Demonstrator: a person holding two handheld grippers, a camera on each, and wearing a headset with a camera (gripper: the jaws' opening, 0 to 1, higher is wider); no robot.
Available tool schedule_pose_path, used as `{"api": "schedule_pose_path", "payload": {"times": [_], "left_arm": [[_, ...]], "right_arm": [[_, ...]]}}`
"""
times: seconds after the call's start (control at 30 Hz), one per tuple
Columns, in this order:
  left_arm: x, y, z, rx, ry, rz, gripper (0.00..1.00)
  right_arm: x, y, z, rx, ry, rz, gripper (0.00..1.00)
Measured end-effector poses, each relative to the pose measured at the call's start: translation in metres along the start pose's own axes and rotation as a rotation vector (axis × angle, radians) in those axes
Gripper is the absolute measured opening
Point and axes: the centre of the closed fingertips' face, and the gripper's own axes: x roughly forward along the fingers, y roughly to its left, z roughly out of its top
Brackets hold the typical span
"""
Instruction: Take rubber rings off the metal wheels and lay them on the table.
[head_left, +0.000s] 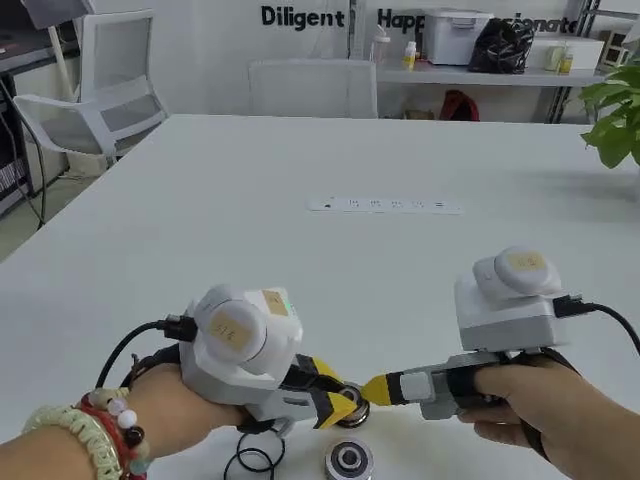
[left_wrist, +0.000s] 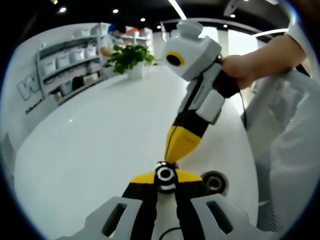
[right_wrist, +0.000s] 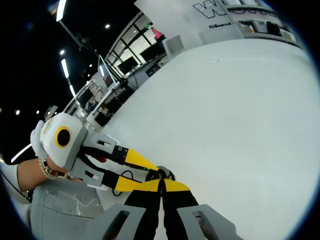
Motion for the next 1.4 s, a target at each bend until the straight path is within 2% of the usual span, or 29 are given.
{"api": "schedule_pose_path", "payload": {"times": [0.43, 0.47, 0.5, 0.53, 0.57, 0.6, 0.7, 0.9, 1.03, 1.13, 1.33, 1.37, 1.4], "left_arm": [[-0.001, 0.000, 0.000, -0.003, -0.007, -0.001, 0.13], [-0.001, 0.000, 0.000, -0.003, -0.007, -0.001, 0.13], [0.000, 0.000, 0.000, -0.006, -0.008, 0.002, 0.13], [0.000, 0.001, 0.000, -0.008, -0.008, 0.005, 0.13], [0.000, 0.001, 0.000, -0.011, -0.009, 0.007, 0.13], [0.000, 0.001, 0.000, -0.011, -0.010, 0.007, 0.13], [0.000, 0.001, 0.000, -0.012, -0.012, 0.010, 0.13], [0.001, 0.002, 0.001, -0.016, -0.014, 0.021, 0.13], [-0.002, 0.001, 0.000, -0.019, 0.030, 0.003, 0.14], [-0.005, 0.001, 0.002, -0.008, 0.029, 0.002, 0.14], [-0.012, 0.000, 0.015, -0.039, -0.010, -0.010, 0.21], [-0.014, 0.000, 0.022, -0.048, -0.036, -0.012, 0.22], [-0.015, -0.001, 0.024, -0.046, -0.041, -0.011, 0.24]], "right_arm": [[0.000, 0.009, 0.002, -0.019, -0.006, 0.033, 0.00], [0.000, 0.014, 0.004, -0.017, -0.014, 0.056, 0.00], [0.001, 0.030, 0.008, 0.011, -0.031, 0.132, 0.00], [0.001, 0.032, 0.009, 0.008, -0.030, 0.130, 0.00], [0.001, 0.021, 0.009, -0.093, -0.026, 0.053, 0.00], [0.001, 0.024, 0.007, -0.101, -0.016, 0.063, 0.00], [-0.001, 0.021, 0.009, -0.063, -0.033, 0.069, 0.00], [-0.004, 0.007, 0.010, -0.003, -0.044, 0.038, 0.00], [-0.003, 0.007, 0.007, 0.004, -0.033, 0.033, 0.00], [-0.002, 0.006, 0.005, 0.001, -0.022, 0.026, 0.00], [-0.004, 0.005, 0.010, 0.017, -0.042, 0.031, 0.00], [-0.005, 0.004, 0.011, 0.032, -0.050, 0.032, 0.00], [-0.006, 0.003, 0.012, 0.041, -0.054, 0.030, 0.00]]}}
